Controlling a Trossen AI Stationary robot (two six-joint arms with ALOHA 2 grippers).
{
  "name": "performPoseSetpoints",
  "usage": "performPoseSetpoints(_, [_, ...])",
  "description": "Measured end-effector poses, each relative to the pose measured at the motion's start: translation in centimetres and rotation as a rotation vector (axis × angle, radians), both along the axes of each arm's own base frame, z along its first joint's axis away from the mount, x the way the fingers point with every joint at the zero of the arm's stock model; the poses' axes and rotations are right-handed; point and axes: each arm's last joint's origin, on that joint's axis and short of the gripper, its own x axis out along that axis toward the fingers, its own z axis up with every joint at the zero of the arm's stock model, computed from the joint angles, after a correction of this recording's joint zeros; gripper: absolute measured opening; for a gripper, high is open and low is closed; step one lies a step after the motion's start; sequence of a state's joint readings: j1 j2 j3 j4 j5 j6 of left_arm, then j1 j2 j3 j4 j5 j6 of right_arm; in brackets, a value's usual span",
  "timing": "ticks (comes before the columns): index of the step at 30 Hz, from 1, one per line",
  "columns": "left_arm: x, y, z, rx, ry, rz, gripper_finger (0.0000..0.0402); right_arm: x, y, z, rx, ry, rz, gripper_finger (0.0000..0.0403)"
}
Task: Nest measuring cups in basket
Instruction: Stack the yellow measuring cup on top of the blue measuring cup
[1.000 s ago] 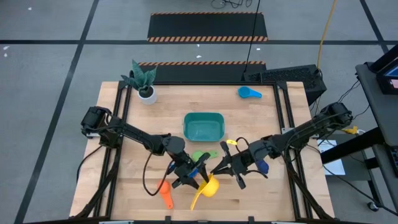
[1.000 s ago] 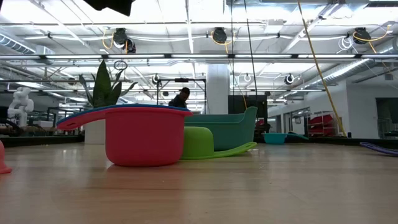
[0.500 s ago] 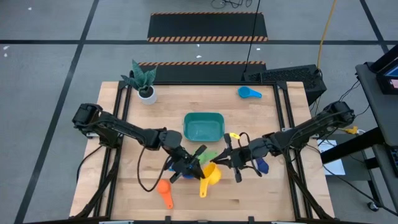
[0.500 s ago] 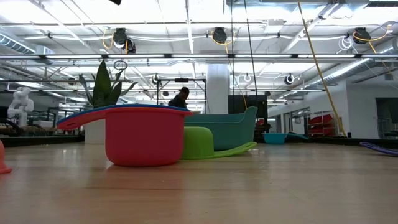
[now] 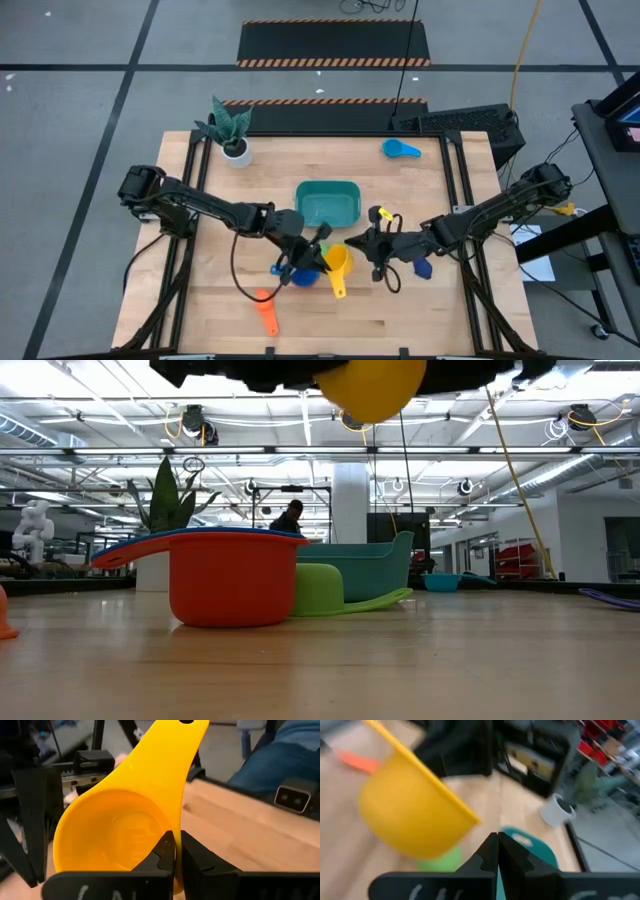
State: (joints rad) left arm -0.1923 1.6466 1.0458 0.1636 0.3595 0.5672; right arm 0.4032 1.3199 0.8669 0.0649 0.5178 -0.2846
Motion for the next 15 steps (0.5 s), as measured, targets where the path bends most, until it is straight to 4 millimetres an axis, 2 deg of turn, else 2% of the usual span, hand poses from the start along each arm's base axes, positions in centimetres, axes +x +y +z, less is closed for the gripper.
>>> performPoseSetpoints(11, [-0.8,0.7,-1.8,0.108,0.208,0.212,0.0007,-0.3,-0.7,-0.4,-0.118,0.027,-0.164,0.007])
performPoseSetpoints(15, [-1.0,1.0,-2.2,0.137,0.262,0.302,0.0015,-0.6,-0.3,-0.3,-0.176,0.016,-0.197,0.0093])
